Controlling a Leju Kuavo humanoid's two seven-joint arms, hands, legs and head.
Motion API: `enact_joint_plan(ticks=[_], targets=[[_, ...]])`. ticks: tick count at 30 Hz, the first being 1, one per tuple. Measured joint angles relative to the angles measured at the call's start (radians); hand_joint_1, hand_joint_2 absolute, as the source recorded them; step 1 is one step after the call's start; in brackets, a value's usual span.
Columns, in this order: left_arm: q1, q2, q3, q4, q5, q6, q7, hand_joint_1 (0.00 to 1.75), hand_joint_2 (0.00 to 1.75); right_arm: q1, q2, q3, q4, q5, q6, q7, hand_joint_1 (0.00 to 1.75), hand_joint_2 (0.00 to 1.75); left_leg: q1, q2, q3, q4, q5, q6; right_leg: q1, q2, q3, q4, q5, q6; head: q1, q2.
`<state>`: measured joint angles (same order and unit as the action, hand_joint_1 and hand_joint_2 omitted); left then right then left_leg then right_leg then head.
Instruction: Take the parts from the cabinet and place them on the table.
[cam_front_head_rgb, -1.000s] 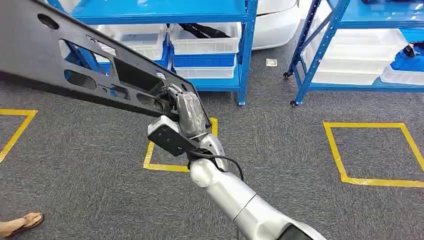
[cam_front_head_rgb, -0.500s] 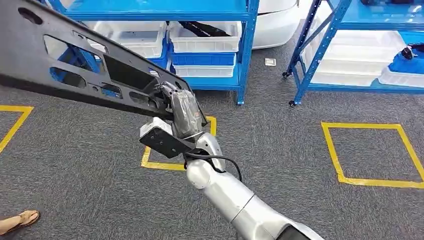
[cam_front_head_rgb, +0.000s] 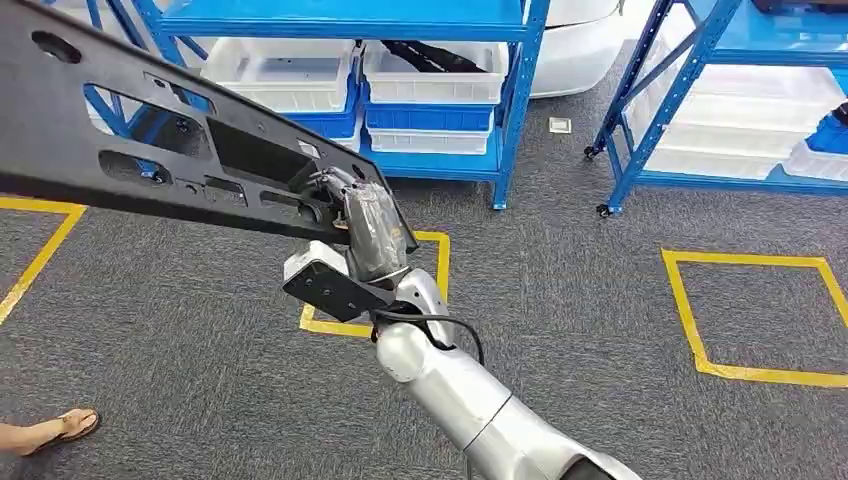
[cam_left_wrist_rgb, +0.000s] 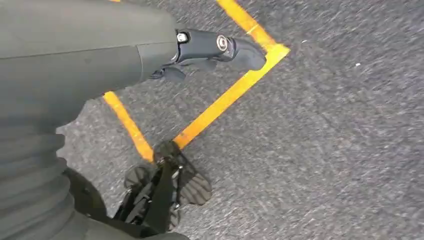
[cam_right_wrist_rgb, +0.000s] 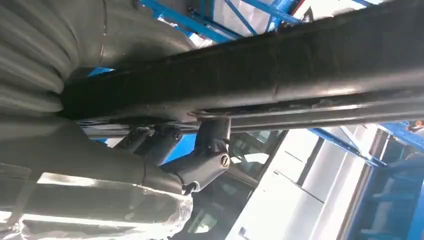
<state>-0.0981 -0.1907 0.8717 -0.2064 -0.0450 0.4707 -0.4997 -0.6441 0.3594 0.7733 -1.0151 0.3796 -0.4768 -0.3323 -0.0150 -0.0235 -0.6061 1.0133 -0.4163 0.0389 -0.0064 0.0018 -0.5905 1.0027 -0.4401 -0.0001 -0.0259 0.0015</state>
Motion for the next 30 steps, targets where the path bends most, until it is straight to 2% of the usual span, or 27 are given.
enact_joint_plan(ticks=[1,2,3,4,6,7,8,9,11,12,13,14,16,17,18,19,20,21,22,23,24,25,26,27,28,30], targets=[[0.001,-0.001,0.0,0.0,0.0,0.001,0.0,0.0,1.75,0.0,0.001,0.0,0.0,-0.002,0.0,-0.002,1.75,1.75,0.001,0.0,0.0,0.0,0.0,-0.003,-0.002,0.0,0.001,-0.002,0.002,-0.004,0.003,0.0],[0.001,0.004,0.0,-0.001,0.0,0.002,0.0,0.0,1.75,0.0,0.004,0.0,0.0,-0.005,0.0,-0.002,1.75,1.75,0.002,0.0,-0.004,0.007,-0.006,-0.006,-0.021,-0.001,0.009,-0.009,0.007,-0.01,0.003,0.0],[0.001,0.003,0.0,0.0,0.0,0.003,0.0,0.0,1.75,0.0,0.005,0.0,0.0,-0.006,0.0,-0.002,1.75,1.75,0.004,0.005,-0.009,0.029,-0.024,-0.017,-0.021,-0.001,0.011,-0.01,0.007,-0.013,-0.001,0.0],[0.001,0.003,0.0,0.0,0.0,0.004,0.0,0.0,1.75,-0.003,0.006,0.0,0.0,-0.006,0.0,-0.004,1.75,1.75,0.011,0.008,-0.03,0.08,-0.055,-0.026,-0.021,-0.002,0.014,-0.01,0.006,-0.018,-0.009,0.0],[0.001,0.004,0.0,0.0,0.0,0.006,0.0,0.0,1.75,-0.004,0.006,0.0,0.0,-0.008,0.0,-0.005,1.75,1.75,0.027,0.013,-0.109,0.238,-0.125,-0.044,-0.02,-0.003,0.014,-0.01,0.006,-0.018,-0.008,0.0],[0.001,0.004,0.0,0.0,0.0,0.008,0.0,0.0,1.75,-0.001,0.006,0.0,0.0,-0.009,0.0,-0.005,1.75,1.75,0.033,0.016,-0.141,0.297,-0.14,-0.052,-0.02,-0.003,0.014,-0.01,0.006,-0.018,-0.008,0.0],[0.001,0.004,0.0,0.0,0.003,0.009,0.0,0.0,1.75,0.001,0.005,-0.001,0.001,-0.009,0.0,-0.006,1.75,1.75,0.04,0.019,-0.15,0.305,-0.126,-0.057,-0.02,-0.003,0.014,-0.009,0.005,-0.018,-0.007,0.0],[0.001,0.004,0.001,0.0,0.003,0.011,-0.002,0.0,1.75,0.002,0.006,0.0,0.001,-0.009,0.0,-0.007,1.75,1.75,0.046,0.02,-0.136,0.267,-0.094,-0.061,-0.021,-0.002,0.015,-0.009,0.005,-0.017,-0.008,0.0],[0.001,0.005,0.0,0.0,0.003,0.011,-0.004,0.0,1.75,0.002,0.006,-0.001,0.001,-0.009,0.0,-0.011,1.75,1.75,0.054,0.026,-0.05,0.087,0.0,-0.063,-0.024,-0.002,0.021,-0.009,0.001,-0.01,-0.008,0.0],[0.001,0.005,0.0,0.0,0.003,0.011,-0.005,0.0,1.75,0.001,0.006,-0.001,0.001,-0.009,0.0,-0.012,1.75,1.75,0.055,0.033,-0.015,0.02,0.023,-0.062,-0.024,-0.002,0.023,-0.01,-0.001,-0.007,-0.008,0.0],[0.0,0.006,0.0,0.0,0.003,0.011,-0.005,0.0,1.75,0.001,0.006,-0.001,0.001,-0.009,0.0,-0.014,1.75,1.75,0.043,0.034,-0.005,0.002,0.008,-0.059,-0.013,-0.002,0.02,-0.01,-0.002,0.0,-0.008,0.0],[-0.001,0.006,0.0,0.0,0.003,0.011,-0.006,0.0,1.75,0.001,0.006,-0.002,0.001,-0.009,0.0,-0.015,1.75,1.75,0.039,0.028,-0.01,0.003,0.008,-0.047,-0.014,-0.003,0.018,-0.01,-0.002,0.009,-0.007,0.0],[0.0,0.006,0.001,0.0,0.005,0.011,-0.006,0.0,1.75,0.002,0.006,-0.002,0.001,-0.009,0.0,-0.015,1.75,1.75,0.033,0.024,-0.013,0.004,0.006,-0.033,-0.019,-0.006,0.02,-0.016,-0.001,0.024,-0.007,0.0],[0.0,0.006,0.0,0.0,0.004,0.011,-0.006,0.0,1.75,0.001,0.008,-0.003,0.0,-0.009,0.0,-0.015,1.75,1.75,0.032,0.022,-0.005,-0.011,0.015,-0.02,-0.017,-0.007,0.021,-0.018,-0.002,0.032,-0.009,0.0],[0.0,0.004,0.0,0.0,0.004,0.011,-0.006,0.0,1.75,0.001,0.005,-0.004,0.0,-0.01,0.0,-0.015,1.75,1.75,0.037,0.022,0.003,-0.024,0.022,-0.009,-0.016,-0.007,0.009,0.001,-0.013,0.032,-0.002,0.0],[-0.001,0.003,0.0,0.0,0.004,0.011,-0.006,0.0,1.75,-0.002,0.004,-0.004,0.0,-0.013,0.0,-0.015,1.75,1.75,0.034,0.022,0.004,-0.028,0.025,0.0,-0.014,-0.005,-0.01,0.04,-0.036,0.025,0.0,0.0],[-0.001,0.003,0.0,0.0,0.004,0.011,-0.005,0.0,1.75,-0.004,0.003,-0.004,0.0,-0.017,0.0,-0.016,1.75,1.75,0.031,0.021,0.002,-0.028,0.025,0.004,-0.015,-0.005,-0.056,0.129,-0.076,0.015,0.0,0.0],[-0.001,0.003,0.0,0.0,0.004,0.012,-0.005,0.0,1.75,-0.002,0.001,-0.004,0.0,-0.019,0.0,-0.015,1.75,1.75,0.028,0.019,0.001,-0.028,0.025,0.006,-0.015,-0.005,-0.102,0.219,-0.112,0.01,0.0,0.0],[-0.001,0.004,0.0,0.0,0.004,0.012,-0.004,0.0,1.75,0.001,-0.002,-0.004,0.001,-0.023,0.0,-0.015,1.75,1.75,0.026,0.017,-0.001,-0.027,0.025,0.007,-0.015,-0.005,-0.141,0.294,-0.134,0.011,0.0,0.0],[-0.001,0.004,0.001,0.0,0.004,0.013,-0.002,0.0,1.75,0.003,-0.004,-0.004,0.001,-0.025,0.0,-0.015,1.75,1.75,0.024,0.015,-0.001,-0.027,0.025,0.007,-0.014,-0.005,-0.156,0.318,-0.132,0.015,0.001,0.0],[-0.001,0.004,0.001,0.0,0.004,0.013,0.0,0.0,1.75,0.003,-0.005,-0.004,0.001,-0.026,0.0,-0.014,1.75,1.75,0.022,0.012,0.0,-0.027,0.025,0.007,-0.013,-0.005,-0.145,0.289,-0.114,0.021,0.0,0.0],[-0.001,0.003,0.0,0.0,0.004,0.013,0.001,0.0,1.75,0.003,-0.005,-0.004,0.001,-0.026,0.0,-0.014,1.75,1.75,0.02,0.008,0.0,-0.026,0.025,0.007,-0.012,-0.005,-0.111,0.219,-0.082,0.028,0.0,0.0],[-0.001,0.003,0.0,0.0,0.004,0.012,0.002,0.0,1.75,0.001,-0.004,-0.004,0.001,-0.026,0.0,-0.014,1.75,1.75,0.018,0.005,0.001,-0.025,0.025,0.007,-0.011,-0.004,-0.058,0.113,-0.042,0.031,0.0,0.0],[-0.001,0.002,0.0,0.0,0.004,0.012,0.002,0.0,1.75,0.0,-0.003,-0.004,0.001,-0.026,0.0,-0.014,1.75,1.75,0.017,0.002,0.001,-0.022,0.023,0.004,-0.011,-0.002,-0.013,0.026,-0.014,0.028,0.0,0.0],[-0.002,0.0,0.0,0.0,0.004,0.012,0.002,0.0,1.75,-0.001,-0.001,-0.004,0.001,-0.026,0.0,-0.014,1.75,1.75,0.006,0.0,-0.006,-0.012,0.018,-0.002,-0.007,0.001,0.009,-0.01,-0.003,0.02,-0.002,0.0],[-0.001,0.001,0.001,0.0,0.004,0.012,0.002,0.0,1.75,0.0,0.001,-0.005,0.001,-0.026,0.0,-0.014,1.75,1.75,0.012,0.0,-0.007,-0.012,0.017,-0.01,-0.007,0.0,0.005,-0.009,0.003,0.012,-0.003,0.0]])
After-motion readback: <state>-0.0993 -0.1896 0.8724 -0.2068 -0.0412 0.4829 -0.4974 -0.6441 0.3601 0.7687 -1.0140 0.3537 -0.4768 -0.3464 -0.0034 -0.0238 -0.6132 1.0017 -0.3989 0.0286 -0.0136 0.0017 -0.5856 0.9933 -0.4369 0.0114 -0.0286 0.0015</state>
